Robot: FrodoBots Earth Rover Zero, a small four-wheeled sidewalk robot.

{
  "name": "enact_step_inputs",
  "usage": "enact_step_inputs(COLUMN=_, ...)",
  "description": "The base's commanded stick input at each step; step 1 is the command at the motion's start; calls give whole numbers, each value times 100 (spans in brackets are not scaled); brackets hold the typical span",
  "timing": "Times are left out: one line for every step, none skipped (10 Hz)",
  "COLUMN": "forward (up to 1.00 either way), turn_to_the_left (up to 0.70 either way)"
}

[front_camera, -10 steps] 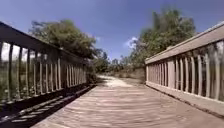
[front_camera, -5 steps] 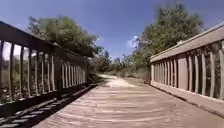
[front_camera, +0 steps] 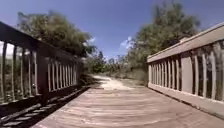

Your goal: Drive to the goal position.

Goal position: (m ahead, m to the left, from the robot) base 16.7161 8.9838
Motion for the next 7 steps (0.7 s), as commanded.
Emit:
enact_step_inputs(forward=70, turn_to_the_left=0)
enact_step_inputs(forward=70, turn_to_the_left=0)
enact_step_inputs(forward=70, turn_to_the_left=0)
enact_step_inputs(forward=70, turn_to_the_left=0)
enact_step_inputs(forward=70, turn_to_the_left=0)
enact_step_inputs(forward=70, turn_to_the_left=0)
enact_step_inputs(forward=70, turn_to_the_left=0)
